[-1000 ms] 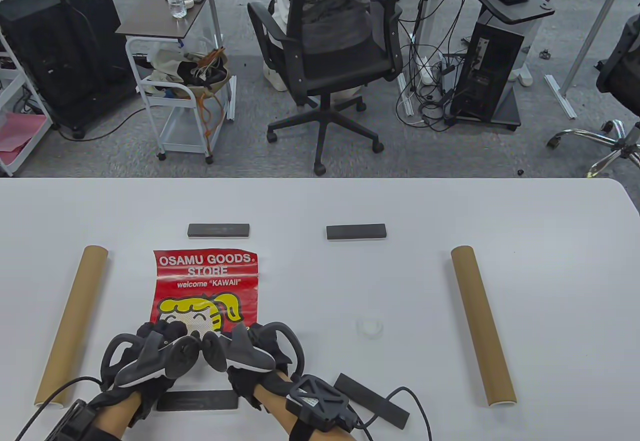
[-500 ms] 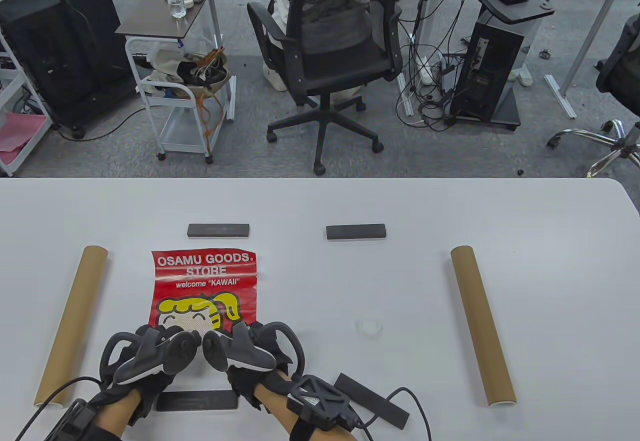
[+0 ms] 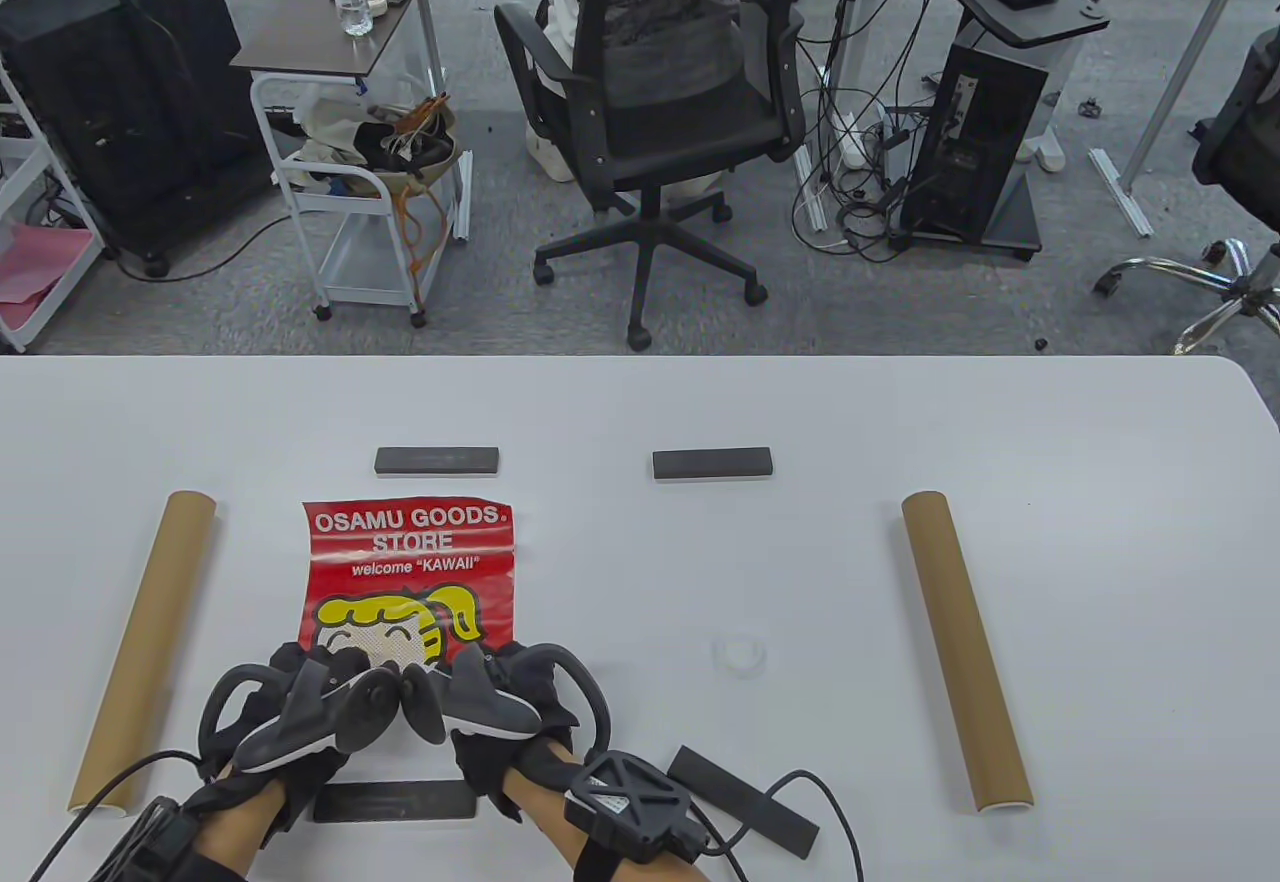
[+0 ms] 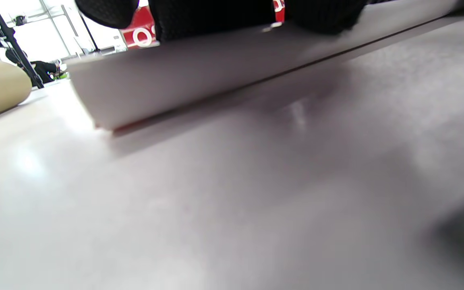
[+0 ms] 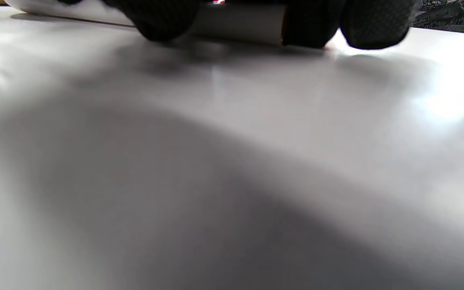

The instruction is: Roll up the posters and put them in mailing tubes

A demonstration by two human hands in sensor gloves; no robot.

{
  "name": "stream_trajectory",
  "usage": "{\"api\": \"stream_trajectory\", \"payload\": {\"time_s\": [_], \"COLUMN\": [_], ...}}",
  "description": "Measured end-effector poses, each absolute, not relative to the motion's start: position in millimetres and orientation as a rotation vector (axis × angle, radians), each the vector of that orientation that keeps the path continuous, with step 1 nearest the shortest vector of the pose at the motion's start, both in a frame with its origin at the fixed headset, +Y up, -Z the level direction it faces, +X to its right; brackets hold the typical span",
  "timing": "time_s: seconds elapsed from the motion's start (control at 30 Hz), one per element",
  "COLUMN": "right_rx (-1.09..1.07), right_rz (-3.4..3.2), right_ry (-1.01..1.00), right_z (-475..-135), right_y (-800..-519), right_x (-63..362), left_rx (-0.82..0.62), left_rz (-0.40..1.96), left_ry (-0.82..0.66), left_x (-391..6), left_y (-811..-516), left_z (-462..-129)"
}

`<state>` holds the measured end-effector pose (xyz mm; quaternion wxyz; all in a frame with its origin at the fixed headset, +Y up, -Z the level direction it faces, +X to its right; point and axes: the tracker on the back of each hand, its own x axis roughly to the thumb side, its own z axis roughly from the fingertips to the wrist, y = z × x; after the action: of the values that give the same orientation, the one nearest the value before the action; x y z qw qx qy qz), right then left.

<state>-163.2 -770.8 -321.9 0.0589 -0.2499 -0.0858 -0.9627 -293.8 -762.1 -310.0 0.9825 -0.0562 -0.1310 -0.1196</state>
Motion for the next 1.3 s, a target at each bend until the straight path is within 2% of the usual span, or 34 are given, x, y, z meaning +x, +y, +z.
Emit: {"api": "stream_trajectory", "payload": {"time_s": [0.13, 0.4, 0.6, 0.73, 0.83, 0.9, 1.0, 1.3], "right_rx": [-0.762, -0.783, -0.77, -0.775, -0.796, -0.807, -0.84, -0.764], "right_rz": [-2.931, -2.981, -2.929, -2.933, -3.002, -3.02, -2.969, -2.93], "right_ry": [-0.214, -0.157, -0.301, -0.329, -0.175, -0.169, -0.242, -0.408], "right_z": [-326, -325, -324, -326, -327, -328, -329, -333], "right_y": [-772, -771, -776, -775, -773, -771, -770, -772], "right_x": [-159, -146, -141, -137, -132, -129, -126, -125], "left_rx": [-0.182, -0.127, -0.139, -0.148, -0.145, -0.176, -0.193, -0.16], "left_rz": [-0.233, -0.273, -0.291, -0.29, -0.281, -0.241, -0.229, -0.238], "left_ry": [-0.248, -0.265, -0.241, -0.228, -0.226, -0.222, -0.224, -0.218], "left_x": [-293, -290, -291, -290, -291, -293, -294, -296], "left_y": [-763, -765, -766, -766, -763, -762, -761, -761], "left_z": [-311, -311, -311, -311, -312, -313, -313, -313]}}
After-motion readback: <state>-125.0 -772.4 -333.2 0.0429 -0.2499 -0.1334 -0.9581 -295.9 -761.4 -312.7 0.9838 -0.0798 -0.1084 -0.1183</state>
